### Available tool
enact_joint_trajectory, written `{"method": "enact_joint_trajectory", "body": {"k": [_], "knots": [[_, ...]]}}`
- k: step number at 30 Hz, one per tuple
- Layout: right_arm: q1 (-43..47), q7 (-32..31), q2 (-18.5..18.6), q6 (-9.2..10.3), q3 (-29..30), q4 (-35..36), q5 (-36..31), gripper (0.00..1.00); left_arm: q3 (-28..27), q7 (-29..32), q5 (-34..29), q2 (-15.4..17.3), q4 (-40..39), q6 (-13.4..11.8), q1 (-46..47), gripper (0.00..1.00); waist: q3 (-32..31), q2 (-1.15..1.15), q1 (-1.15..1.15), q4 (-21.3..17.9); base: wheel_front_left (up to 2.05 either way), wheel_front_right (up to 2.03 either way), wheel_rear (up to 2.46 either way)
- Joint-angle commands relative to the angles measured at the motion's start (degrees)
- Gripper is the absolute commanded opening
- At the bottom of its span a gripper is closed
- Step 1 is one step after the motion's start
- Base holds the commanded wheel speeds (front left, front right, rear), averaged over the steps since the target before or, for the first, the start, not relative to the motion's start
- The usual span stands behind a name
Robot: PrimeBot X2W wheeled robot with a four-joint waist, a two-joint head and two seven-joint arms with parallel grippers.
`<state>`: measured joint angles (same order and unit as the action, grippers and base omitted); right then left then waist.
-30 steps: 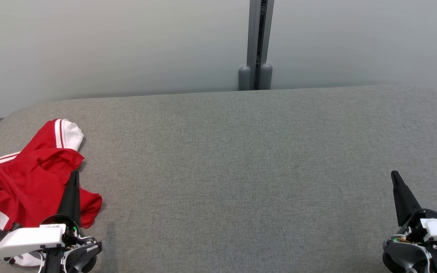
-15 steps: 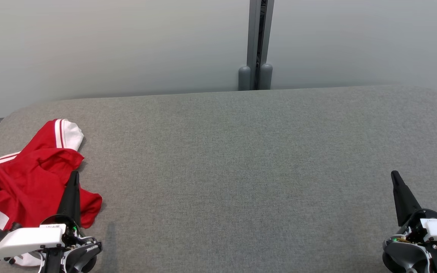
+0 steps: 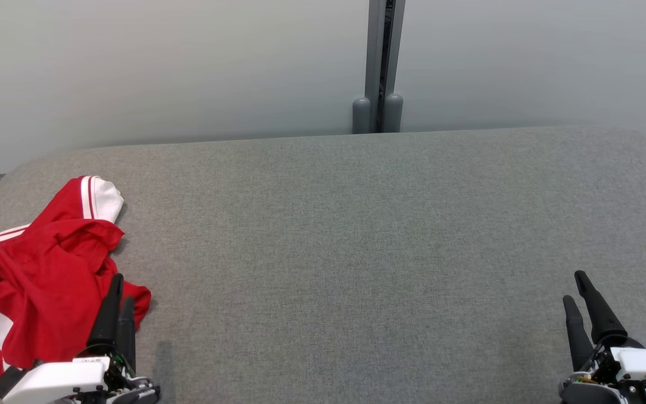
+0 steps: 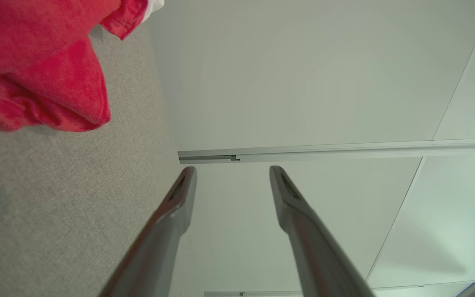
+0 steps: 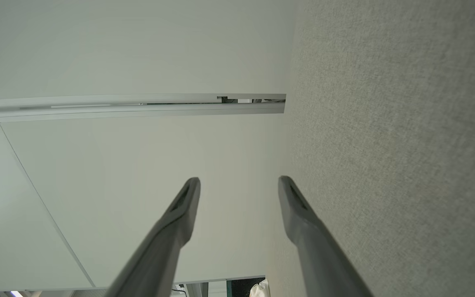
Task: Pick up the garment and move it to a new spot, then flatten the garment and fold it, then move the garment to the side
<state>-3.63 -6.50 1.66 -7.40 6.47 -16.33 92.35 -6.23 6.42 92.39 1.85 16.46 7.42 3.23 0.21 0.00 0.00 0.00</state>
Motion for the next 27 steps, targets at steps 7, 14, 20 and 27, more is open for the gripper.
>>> {"method": "enact_joint_trajectory", "body": {"k": [7,14,20,27], "knots": [[-1.22,1.96,0.40,-0.03,-1.28,2.03,1.70,1.00,1.43,-2.11,0.79,0.38,-1.54,0.04,1.38,1.00,0.03,0.00,0.00,0.09,0.00,0.00,0.00],[-1.62,3.94,0.51,-0.04,-2.15,3.98,2.19,1.00,2.56,-4.03,0.28,0.47,-2.62,0.04,1.79,1.00,0.08,0.00,0.00,0.18,0.00,0.00,0.00],[-2.07,5.62,0.87,-0.04,-3.94,4.97,-4.03,1.00,2.35,-5.55,-3.19,0.54,-3.54,0.05,2.07,1.00,0.12,0.00,0.00,0.23,0.00,0.00,0.00],[-2.57,7.30,0.78,-0.05,-5.30,6.39,-10.40,1.00,2.02,-7.21,-9.45,0.62,-4.61,0.05,2.29,1.00,0.17,0.00,0.00,0.26,0.00,0.00,0.00]]}}
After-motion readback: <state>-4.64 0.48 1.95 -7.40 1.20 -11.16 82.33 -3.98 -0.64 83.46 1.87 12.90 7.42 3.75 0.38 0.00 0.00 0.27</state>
